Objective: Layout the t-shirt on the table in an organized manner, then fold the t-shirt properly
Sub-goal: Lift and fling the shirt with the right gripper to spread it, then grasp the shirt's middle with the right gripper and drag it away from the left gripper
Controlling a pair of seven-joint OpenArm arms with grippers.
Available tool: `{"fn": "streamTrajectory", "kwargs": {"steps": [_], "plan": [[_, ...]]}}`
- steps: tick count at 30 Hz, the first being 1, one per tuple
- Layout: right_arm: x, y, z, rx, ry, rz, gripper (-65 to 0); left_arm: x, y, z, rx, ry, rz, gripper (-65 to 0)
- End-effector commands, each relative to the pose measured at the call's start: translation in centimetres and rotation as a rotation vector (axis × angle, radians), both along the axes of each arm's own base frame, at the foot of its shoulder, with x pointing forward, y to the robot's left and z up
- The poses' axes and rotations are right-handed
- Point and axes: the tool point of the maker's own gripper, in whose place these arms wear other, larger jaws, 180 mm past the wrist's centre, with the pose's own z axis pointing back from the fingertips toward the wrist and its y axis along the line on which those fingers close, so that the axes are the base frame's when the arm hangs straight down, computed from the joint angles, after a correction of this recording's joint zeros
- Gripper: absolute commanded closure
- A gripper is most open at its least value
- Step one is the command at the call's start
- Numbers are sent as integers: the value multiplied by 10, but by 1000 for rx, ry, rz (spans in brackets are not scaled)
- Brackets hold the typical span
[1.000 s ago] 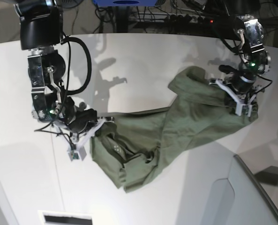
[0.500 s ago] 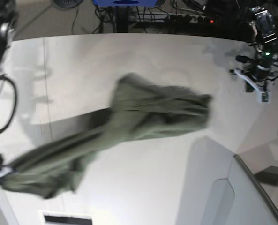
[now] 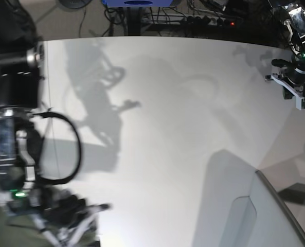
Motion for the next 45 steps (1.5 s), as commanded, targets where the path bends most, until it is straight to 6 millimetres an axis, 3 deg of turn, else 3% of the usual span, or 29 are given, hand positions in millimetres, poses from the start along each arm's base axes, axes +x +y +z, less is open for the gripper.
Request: {"fn": "streamTrajectory", "kwargs": {"steps": [1, 4, 7, 10, 13, 18, 23, 25, 30, 33, 36, 40, 43, 45], "plan": [[5, 8, 0, -13, -27, -5, -6, 8, 5, 14, 24, -40, -9, 0], [-23, 102, -57, 1, 65, 147, -6, 4, 8, 13, 32, -31, -5, 0], [-56, 147, -105, 9, 142, 226, -6, -8, 12, 9, 38, -4, -6, 0], [-91, 188, -136, 110, 229, 247, -6, -11, 15, 7, 41, 8, -6, 0], [-112, 201, -157, 168, 312, 213, -6, -14, 17, 0, 27, 25, 6, 0], [-141, 216, -171, 207, 387, 241, -21, -14, 14, -5, 17, 32, 3, 0], [-169, 227, -177, 298, 477, 254, -195, -2, 12, -1, 8, 4, 5, 0], [-176, 226, -172, 310, 493, 271, -230, -2, 12, -1, 9, 4, 5, 0], [-150, 187, -135, 284, 340, 264, -230, -1, 14, 1, 15, 3, 3, 0], [-103, 149, -117, 277, 246, 145, -236, -6, 16, -2, 13, 12, 11, 0], [-70, 132, -123, 237, 252, 86, -264, -7, 16, -2, 13, 14, 13, 0], [-49, 147, -134, 226, 309, 66, -390, -15, 16, -6, 12, 33, 14, 0], [-36, 156, -143, 193, 321, 53, -395, -20, 14, -8, 12, 42, 12, 0], [-31, 161, -155, 52, 258, 85, -395, -22, 14, -11, 7, 49, 16, 0]]}}
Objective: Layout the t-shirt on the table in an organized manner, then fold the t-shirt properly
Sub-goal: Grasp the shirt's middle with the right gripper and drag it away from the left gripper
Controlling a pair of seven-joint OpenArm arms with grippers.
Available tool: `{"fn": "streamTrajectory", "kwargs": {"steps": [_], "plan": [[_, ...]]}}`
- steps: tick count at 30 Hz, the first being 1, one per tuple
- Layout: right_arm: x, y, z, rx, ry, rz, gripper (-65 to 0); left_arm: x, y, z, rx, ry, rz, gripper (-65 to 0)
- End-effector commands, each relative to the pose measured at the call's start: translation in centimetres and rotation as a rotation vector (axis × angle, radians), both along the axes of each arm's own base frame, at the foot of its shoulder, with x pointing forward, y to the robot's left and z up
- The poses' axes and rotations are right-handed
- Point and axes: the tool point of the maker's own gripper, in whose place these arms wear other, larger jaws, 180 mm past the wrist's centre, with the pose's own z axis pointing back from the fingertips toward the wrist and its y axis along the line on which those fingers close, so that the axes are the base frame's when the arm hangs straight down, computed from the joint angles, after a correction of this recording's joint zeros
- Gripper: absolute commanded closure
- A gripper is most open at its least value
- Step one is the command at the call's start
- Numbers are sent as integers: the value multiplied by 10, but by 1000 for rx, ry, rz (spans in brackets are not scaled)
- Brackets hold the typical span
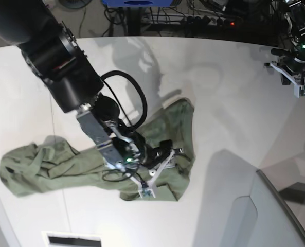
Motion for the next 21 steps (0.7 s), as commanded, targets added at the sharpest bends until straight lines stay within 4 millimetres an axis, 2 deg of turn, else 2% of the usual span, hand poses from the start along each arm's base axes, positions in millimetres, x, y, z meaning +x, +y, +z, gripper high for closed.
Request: {"fn": "streamTrajectory", "kwargs": {"steps": [1, 4, 6, 10, 14, 19, 21], "plan": [[11, 15, 12, -50, -92, 60, -395, 7, 8, 13, 28, -36, -7, 0], [10, 12, -6, -315, -246, 190, -399, -1, 11, 12, 39, -18, -12, 0], [17, -4, -6, -392, -288, 126, -404, -4, 11, 10, 37, -12, -10, 0], [22, -11, -6, -373, -258, 81, -404, -3, 11, 10, 36, -12, -9, 0], [24, -25, -18, -404, -222, 64, -399, -1, 11, 11, 36, -18, -9, 0], [27, -24, -17, -398, -248, 66, -398, -1, 10, 11, 35, -18, -10, 0], [25, -29, -24, -412, -236, 66, -398, -1, 10, 11, 35, -18, -10, 0]]}}
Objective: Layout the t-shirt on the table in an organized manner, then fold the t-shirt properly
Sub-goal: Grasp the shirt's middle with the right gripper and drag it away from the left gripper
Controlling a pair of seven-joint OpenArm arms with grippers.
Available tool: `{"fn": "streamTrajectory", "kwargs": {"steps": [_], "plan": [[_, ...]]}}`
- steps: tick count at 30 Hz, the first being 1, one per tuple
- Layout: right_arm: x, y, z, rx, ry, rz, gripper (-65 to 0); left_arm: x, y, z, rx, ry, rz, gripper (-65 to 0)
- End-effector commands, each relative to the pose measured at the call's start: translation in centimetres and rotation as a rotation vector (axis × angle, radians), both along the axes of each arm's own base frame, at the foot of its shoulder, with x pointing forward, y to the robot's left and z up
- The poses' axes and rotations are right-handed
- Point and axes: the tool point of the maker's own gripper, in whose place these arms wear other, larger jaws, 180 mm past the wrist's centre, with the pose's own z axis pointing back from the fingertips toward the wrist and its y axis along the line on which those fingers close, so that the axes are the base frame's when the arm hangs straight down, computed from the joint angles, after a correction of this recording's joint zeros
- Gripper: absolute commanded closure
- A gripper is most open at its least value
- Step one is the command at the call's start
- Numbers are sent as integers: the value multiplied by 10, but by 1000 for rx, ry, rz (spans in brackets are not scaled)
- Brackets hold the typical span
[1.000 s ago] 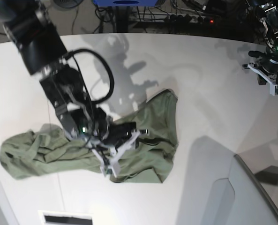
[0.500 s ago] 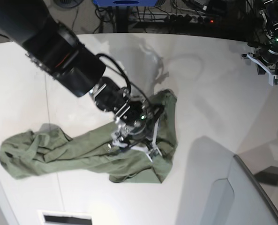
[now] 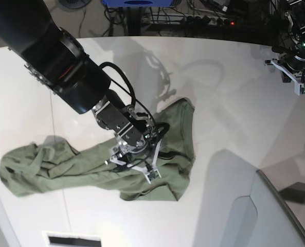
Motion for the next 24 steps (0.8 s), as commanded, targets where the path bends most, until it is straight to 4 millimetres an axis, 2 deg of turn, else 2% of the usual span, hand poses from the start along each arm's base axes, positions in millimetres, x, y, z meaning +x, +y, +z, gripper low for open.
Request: {"fn": "streamTrajectory", "kwargs": {"steps": [1, 6, 15, 18, 21, 22, 24], "plan": [[19, 4, 18, 5, -61, 7, -398, 7, 7, 12, 29, -34, -6, 0], [17, 1, 6, 0, -62, 40, -396, 7, 7, 12, 29, -34, -6, 0], [16, 2, 5, 2, -63, 43, -296, 6, 6, 11, 25, -34, -5, 0], [16, 2, 5, 3, -64, 43, -204, 5, 5, 10, 23, -32, -4, 0], [15, 4, 6, 5, -61, 44, -48, 4, 5, 10, 23, -30, -4, 0], [15, 8, 9, 16, -67, 47, -14, 4, 5, 10, 23, -30, -4, 0], [5, 15, 10, 35, -43, 48, 0, 2, 7, 6, 18, -19, 2, 0]]}}
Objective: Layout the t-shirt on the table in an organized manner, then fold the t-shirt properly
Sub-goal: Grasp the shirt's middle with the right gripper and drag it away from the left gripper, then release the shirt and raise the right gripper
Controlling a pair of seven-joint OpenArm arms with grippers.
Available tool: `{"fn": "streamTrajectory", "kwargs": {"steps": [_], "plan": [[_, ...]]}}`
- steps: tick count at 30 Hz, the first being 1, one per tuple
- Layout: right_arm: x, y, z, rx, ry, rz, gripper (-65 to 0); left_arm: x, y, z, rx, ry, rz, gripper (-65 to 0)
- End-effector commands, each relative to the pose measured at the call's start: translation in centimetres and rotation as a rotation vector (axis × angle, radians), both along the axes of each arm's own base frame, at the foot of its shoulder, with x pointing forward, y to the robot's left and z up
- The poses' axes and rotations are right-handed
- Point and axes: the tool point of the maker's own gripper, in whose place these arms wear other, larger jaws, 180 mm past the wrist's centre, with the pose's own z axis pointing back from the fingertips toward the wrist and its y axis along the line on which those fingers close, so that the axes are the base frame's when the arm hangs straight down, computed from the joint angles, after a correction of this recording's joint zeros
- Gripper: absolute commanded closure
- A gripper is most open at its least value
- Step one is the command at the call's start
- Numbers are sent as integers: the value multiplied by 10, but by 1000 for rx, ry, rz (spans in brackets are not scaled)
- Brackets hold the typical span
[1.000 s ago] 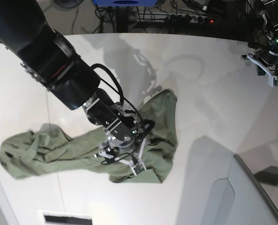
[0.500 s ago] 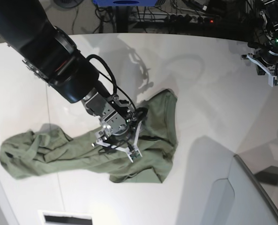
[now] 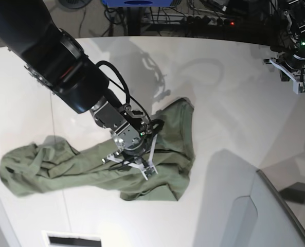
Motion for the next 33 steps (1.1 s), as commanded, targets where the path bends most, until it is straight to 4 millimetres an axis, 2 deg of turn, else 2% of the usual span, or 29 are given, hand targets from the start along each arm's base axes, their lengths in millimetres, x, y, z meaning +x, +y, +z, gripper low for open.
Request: {"fn": "streamTrajectory", "kwargs": {"steps": [1, 5, 7, 10, 14, 17, 23, 26, 30, 33], "plan": [[9, 20, 22, 43, -40, 26, 0, 4, 11, 9, 27, -20, 0, 0], [-8, 31, 41, 109, -35, 46, 0, 8, 9, 5, 14, -49, 3, 0], [-19, 30, 47, 154, -9, 19, 0, 7, 10, 1, 6, -69, 5, 0], [-30, 23, 54, 221, 43, -51, 0, 3, 11, -6, -6, -70, 14, 0], [-49, 4, 51, 242, 121, -116, 0, 0, 11, -10, -13, -62, 19, 0], [-70, 7, 55, 275, 148, -111, 0, 3, 9, -9, -14, -66, 14, 0], [-112, -7, 68, 351, 196, -163, 0, 8, 9, -6, -11, -79, 11, 0], [-136, -18, 61, 369, 250, -208, -3, 11, 9, -6, -15, -83, 12, 0], [-167, -34, 37, 359, 331, -277, -20, 11, 9, -6, -15, -83, 12, 0], [-200, -36, 23, 349, 422, -303, -143, 11, 9, -6, -15, -83, 12, 0]]}}
